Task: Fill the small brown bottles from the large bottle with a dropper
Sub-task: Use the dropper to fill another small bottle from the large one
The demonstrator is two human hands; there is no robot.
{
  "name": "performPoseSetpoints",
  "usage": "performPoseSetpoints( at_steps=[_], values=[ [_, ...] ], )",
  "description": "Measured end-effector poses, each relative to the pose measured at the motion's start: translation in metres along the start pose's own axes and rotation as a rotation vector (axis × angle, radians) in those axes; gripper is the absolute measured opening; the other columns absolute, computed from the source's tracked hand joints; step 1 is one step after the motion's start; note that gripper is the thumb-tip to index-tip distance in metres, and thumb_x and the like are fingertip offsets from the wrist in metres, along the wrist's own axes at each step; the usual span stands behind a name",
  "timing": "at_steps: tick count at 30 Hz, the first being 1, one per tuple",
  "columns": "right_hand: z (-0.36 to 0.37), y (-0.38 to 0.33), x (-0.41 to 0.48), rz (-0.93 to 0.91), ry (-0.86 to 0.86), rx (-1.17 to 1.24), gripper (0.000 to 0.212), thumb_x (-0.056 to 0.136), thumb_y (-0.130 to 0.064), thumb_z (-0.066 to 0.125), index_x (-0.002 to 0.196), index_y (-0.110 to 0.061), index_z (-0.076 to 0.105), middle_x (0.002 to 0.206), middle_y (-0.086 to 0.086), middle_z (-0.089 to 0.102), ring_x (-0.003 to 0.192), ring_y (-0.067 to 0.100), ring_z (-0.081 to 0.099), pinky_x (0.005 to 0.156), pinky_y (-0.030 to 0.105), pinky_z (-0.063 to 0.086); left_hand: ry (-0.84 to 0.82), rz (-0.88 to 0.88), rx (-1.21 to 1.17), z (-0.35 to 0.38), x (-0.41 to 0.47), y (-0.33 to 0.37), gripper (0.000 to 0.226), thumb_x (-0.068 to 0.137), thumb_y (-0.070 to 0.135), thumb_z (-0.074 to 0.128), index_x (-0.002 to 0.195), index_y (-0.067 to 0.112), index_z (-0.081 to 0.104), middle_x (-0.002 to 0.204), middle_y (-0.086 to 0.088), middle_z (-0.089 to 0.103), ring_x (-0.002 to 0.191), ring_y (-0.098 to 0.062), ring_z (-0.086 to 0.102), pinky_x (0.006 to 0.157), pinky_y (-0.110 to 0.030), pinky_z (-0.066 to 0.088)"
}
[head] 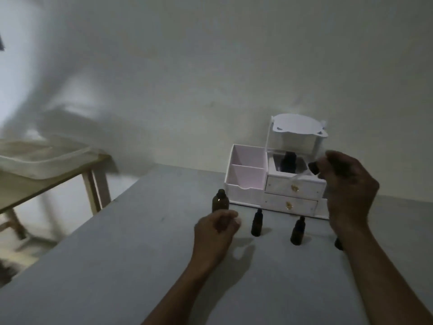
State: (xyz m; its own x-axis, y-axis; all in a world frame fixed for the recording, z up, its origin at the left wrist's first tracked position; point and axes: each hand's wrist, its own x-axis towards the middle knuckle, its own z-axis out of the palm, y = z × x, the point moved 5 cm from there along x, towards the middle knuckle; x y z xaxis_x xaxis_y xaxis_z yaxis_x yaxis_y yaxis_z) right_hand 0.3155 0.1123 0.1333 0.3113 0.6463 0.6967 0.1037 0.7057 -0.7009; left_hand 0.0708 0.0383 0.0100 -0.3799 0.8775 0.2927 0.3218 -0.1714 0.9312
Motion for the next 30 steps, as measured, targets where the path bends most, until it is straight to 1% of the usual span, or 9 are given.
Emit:
performPoseSetpoints(
  at_steps=[3, 6, 10, 12, 14, 18, 23, 27, 30],
  values=[
    [0.042, -0.011, -0.009, 0.024, -0.056, 0.087, 0.025, 0.083, -0.011, 0.076, 0.107, -0.009, 0.069, 0.091, -0.011, 0.070, 0.084, -0.003, 0.070, 0.074, 0.014, 0.056, 0.145, -0.004, 0.010, -0.036, 0.018, -0.016, 0.020, 0.085, 0.016, 0.076, 0.099, 0.030, 0.072, 0.094, 0.012, 0.072, 0.080, 0.009, 0.065, 0.069, -0.005, 0.049],
    [0.076, -0.017, -0.020, 0.017, -0.094, 0.138, 0.024, 0.082, -0.010, 0.078, 0.104, -0.007, 0.069, 0.090, -0.007, 0.072, 0.082, 0.001, 0.071, 0.075, 0.018, 0.057, 0.160, -0.020, 0.020, -0.051, 0.036, -0.029, 0.033, 0.082, 0.017, 0.079, 0.112, 0.027, 0.069, 0.103, 0.009, 0.070, 0.087, 0.001, 0.066, 0.067, -0.009, 0.051],
    [0.107, -0.016, -0.033, 0.004, -0.150, 0.156, 0.021, 0.082, -0.006, 0.077, 0.101, -0.002, 0.070, 0.088, -0.004, 0.072, 0.078, 0.000, 0.071, 0.071, 0.012, 0.054, 0.053, -0.048, -0.024, -0.048, 0.052, -0.037, 0.050, 0.080, 0.013, 0.081, 0.125, 0.027, 0.063, 0.119, 0.004, 0.066, 0.104, -0.010, 0.064, 0.083, -0.020, 0.055],
    [0.114, -0.013, -0.039, -0.013, -0.164, 0.135, 0.019, 0.083, -0.008, 0.076, 0.100, -0.003, 0.071, 0.086, -0.009, 0.071, 0.079, -0.001, 0.071, 0.072, 0.011, 0.054, -0.004, -0.070, -0.066, -0.042, 0.053, -0.041, 0.052, 0.080, 0.013, 0.080, 0.128, 0.027, 0.063, 0.124, 0.002, 0.065, 0.111, -0.015, 0.063, 0.093, -0.032, 0.055],
    [0.116, -0.008, -0.043, -0.013, -0.166, 0.117, 0.018, 0.083, -0.010, 0.076, 0.100, -0.006, 0.071, 0.087, -0.011, 0.070, 0.081, 0.000, 0.071, 0.073, 0.012, 0.054, -0.038, -0.073, -0.080, -0.038, 0.053, -0.045, 0.052, 0.080, 0.013, 0.079, 0.128, 0.027, 0.063, 0.126, 0.002, 0.065, 0.114, -0.016, 0.062, 0.097, -0.037, 0.054],
    [0.120, 0.001, -0.047, -0.006, -0.182, 0.062, 0.017, 0.085, -0.016, 0.075, 0.101, -0.015, 0.070, 0.092, -0.007, 0.071, 0.087, 0.002, 0.070, 0.075, 0.014, 0.055, -0.085, -0.028, -0.080, -0.036, 0.054, -0.048, 0.044, 0.083, 0.010, 0.076, 0.122, 0.027, 0.067, 0.116, 0.009, 0.070, 0.108, -0.009, 0.065, 0.090, -0.024, 0.054],
    [0.123, -0.001, -0.046, -0.021, -0.181, 0.075, 0.017, 0.086, -0.015, 0.074, 0.102, -0.016, 0.069, 0.092, -0.007, 0.071, 0.084, 0.003, 0.071, 0.075, 0.016, 0.056, -0.098, -0.013, -0.072, -0.036, 0.052, -0.044, 0.042, 0.083, 0.008, 0.076, 0.113, 0.036, 0.066, 0.100, 0.019, 0.069, 0.091, 0.008, 0.067, 0.071, -0.007, 0.050],
    [0.131, 0.000, -0.050, -0.050, -0.226, 0.067, 0.018, 0.087, -0.016, 0.074, 0.104, -0.017, 0.070, 0.094, -0.006, 0.072, 0.087, 0.008, 0.072, 0.076, 0.019, 0.057, -0.097, -0.022, -0.053, -0.035, 0.052, -0.044, 0.043, 0.084, 0.012, 0.077, 0.121, 0.032, 0.065, 0.103, 0.018, 0.067, 0.095, 0.005, 0.065, 0.074, -0.009, 0.051],
    [0.141, 0.005, -0.058, -0.074, -0.306, 0.040, 0.021, 0.088, -0.014, 0.073, 0.108, -0.009, 0.071, 0.099, 0.000, 0.073, 0.090, 0.008, 0.071, 0.078, 0.019, 0.058, -0.096, -0.010, -0.035, -0.035, 0.054, -0.046, 0.046, 0.084, 0.012, 0.077, 0.125, 0.027, 0.065, 0.111, 0.010, 0.069, 0.103, -0.006, 0.067, 0.088, -0.020, 0.054]
  ],
)
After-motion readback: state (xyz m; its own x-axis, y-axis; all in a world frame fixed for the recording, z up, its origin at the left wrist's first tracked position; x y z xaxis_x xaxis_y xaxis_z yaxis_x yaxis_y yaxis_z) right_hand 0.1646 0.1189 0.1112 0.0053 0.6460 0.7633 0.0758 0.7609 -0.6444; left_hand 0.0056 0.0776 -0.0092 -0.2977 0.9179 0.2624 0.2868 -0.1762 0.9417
